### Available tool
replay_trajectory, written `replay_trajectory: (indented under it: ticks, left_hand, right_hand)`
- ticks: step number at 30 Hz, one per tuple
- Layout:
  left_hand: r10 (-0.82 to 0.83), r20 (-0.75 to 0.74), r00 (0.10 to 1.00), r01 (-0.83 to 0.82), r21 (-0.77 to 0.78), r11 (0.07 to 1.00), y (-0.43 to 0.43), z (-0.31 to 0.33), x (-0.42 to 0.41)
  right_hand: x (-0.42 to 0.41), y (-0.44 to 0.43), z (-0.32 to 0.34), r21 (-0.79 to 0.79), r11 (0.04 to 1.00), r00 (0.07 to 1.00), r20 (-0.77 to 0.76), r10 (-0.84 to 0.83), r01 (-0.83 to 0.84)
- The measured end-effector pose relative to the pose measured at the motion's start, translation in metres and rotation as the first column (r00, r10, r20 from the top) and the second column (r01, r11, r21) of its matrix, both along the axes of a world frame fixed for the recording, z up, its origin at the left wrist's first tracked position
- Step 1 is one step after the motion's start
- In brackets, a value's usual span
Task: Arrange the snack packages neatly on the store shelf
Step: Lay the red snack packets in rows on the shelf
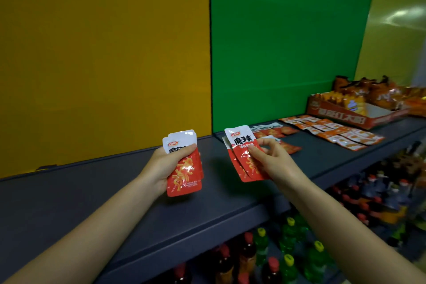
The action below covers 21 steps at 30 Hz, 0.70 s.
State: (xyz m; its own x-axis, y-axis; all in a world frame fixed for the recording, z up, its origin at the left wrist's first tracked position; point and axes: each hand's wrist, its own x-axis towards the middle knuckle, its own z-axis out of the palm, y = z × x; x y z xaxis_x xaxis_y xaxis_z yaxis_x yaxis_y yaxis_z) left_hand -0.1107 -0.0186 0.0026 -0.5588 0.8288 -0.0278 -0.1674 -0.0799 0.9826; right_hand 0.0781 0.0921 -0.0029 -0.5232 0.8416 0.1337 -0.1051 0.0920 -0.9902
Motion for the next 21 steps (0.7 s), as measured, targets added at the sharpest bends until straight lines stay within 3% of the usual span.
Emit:
replay_trajectory:
  ticks: [10, 21]
  left_hand:
    - [-0.045, 0.063, 0.997, 0.044, 0.028, 0.999, 0.101, -0.006, 0.148]
    - [0.067, -0.061, 0.996, -0.068, -0.014, 0.998, 0.180, 0.007, 0.155]
  right_hand:
    - [0.159, 0.117, -0.004, 0.055, 0.990, 0.986, 0.100, -0.136, 0.131]
    - [0.129, 0.225, -0.006, 0.171, 0.979, 0.958, 0.247, -0.148, 0.108]
